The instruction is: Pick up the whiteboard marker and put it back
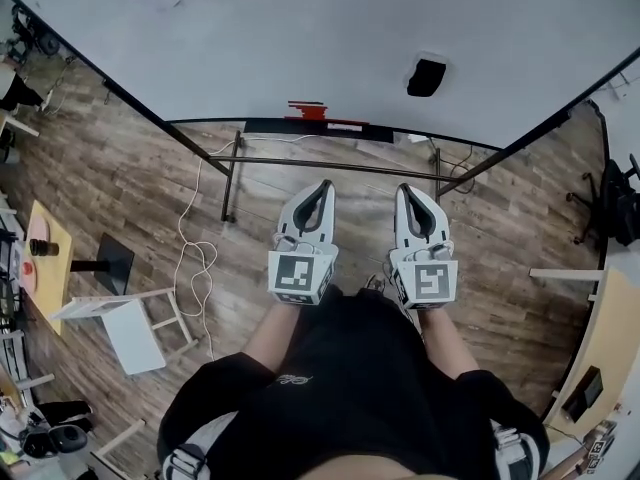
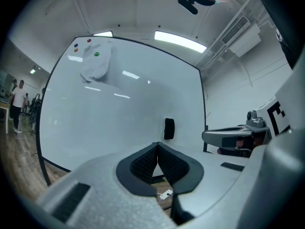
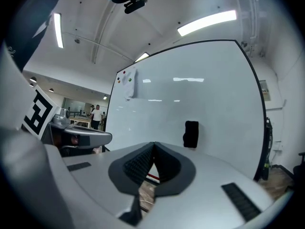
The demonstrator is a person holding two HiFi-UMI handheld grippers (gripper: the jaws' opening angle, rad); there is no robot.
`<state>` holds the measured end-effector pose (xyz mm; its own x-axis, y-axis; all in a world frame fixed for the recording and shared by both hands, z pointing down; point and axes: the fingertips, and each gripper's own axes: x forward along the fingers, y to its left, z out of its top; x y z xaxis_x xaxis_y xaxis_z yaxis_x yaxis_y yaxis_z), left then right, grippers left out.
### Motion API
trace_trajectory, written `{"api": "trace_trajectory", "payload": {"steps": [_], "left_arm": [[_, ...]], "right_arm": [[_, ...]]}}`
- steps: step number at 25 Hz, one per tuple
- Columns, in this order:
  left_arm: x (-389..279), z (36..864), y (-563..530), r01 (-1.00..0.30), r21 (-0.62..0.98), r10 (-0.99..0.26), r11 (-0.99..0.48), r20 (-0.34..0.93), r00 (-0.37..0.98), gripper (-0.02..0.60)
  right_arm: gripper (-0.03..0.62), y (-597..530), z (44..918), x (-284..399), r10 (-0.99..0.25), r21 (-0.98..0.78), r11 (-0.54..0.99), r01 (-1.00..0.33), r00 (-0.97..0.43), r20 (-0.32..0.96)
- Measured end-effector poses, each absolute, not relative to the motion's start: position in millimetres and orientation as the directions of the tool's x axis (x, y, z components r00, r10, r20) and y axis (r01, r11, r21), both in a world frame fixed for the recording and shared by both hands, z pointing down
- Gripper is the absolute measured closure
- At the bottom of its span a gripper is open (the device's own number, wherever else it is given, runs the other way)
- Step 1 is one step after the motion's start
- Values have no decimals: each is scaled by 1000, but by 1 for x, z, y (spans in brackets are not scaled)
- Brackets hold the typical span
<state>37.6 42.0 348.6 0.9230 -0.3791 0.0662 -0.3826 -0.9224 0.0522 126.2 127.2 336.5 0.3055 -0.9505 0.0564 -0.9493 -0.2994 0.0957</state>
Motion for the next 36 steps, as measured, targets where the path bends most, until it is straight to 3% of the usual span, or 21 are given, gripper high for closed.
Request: {"api": "trace_trajectory", "payload": {"steps": [36], "left_arm": [[70,354,94,-354,59,-348,-933,93,933,574]], "right_arm": [[591,170,339,149,-950,95,-299,-950,306,69]]}}
